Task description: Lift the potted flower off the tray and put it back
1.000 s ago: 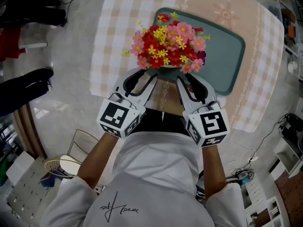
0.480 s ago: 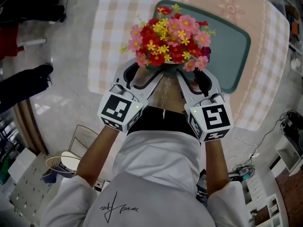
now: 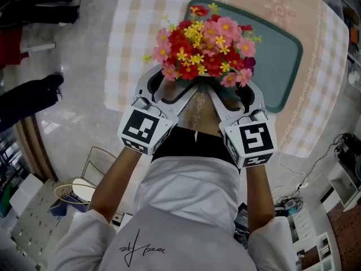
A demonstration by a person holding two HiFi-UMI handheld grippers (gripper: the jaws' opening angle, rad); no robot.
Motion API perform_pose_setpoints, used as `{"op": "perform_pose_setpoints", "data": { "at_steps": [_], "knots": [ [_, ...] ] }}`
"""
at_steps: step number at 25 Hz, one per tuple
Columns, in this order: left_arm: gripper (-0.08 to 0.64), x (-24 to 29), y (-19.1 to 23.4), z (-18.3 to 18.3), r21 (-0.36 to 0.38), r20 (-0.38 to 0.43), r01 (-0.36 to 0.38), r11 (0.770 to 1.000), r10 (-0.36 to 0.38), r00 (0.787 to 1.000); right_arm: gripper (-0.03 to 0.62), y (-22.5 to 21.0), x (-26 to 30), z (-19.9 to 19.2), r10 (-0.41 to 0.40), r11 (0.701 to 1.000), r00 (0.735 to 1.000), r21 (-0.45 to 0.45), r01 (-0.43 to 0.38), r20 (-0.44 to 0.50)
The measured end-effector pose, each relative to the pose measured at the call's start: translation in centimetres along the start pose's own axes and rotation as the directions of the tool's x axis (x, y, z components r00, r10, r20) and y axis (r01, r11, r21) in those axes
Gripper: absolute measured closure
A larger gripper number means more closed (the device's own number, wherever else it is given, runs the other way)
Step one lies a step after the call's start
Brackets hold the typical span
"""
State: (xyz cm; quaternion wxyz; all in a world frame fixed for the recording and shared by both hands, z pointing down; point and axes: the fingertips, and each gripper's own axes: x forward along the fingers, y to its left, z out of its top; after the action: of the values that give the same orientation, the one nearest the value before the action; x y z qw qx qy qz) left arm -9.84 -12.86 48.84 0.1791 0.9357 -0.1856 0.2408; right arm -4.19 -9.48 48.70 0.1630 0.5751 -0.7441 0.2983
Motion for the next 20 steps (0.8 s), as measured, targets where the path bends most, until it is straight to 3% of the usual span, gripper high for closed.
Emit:
{"op": "perform_pose_setpoints", "data": {
  "at_steps": [6,13,20],
  "knots": [
    [0.262,0.4,-0.1,0.0,0.005,0.002,-0.001,1.0,0.001,1.0,0.296,-0.3,0.6,-0.2,0.008,1.0,1.0,-0.01,-0.008,-0.011],
    [0.255,0.7,0.2,0.0,0.065,-0.002,-0.019,0.998,0.019,1.0,0.282,-0.8,1.3,-0.4,0.008,0.999,1.0,-0.045,-0.009,-0.029],
    [0.249,1.1,0.2,-0.2,0.072,-0.016,-0.014,0.997,0.015,1.0,0.267,-0.8,1.8,-0.4,0.025,0.998,0.999,-0.062,-0.028,-0.036]
  ]
}}
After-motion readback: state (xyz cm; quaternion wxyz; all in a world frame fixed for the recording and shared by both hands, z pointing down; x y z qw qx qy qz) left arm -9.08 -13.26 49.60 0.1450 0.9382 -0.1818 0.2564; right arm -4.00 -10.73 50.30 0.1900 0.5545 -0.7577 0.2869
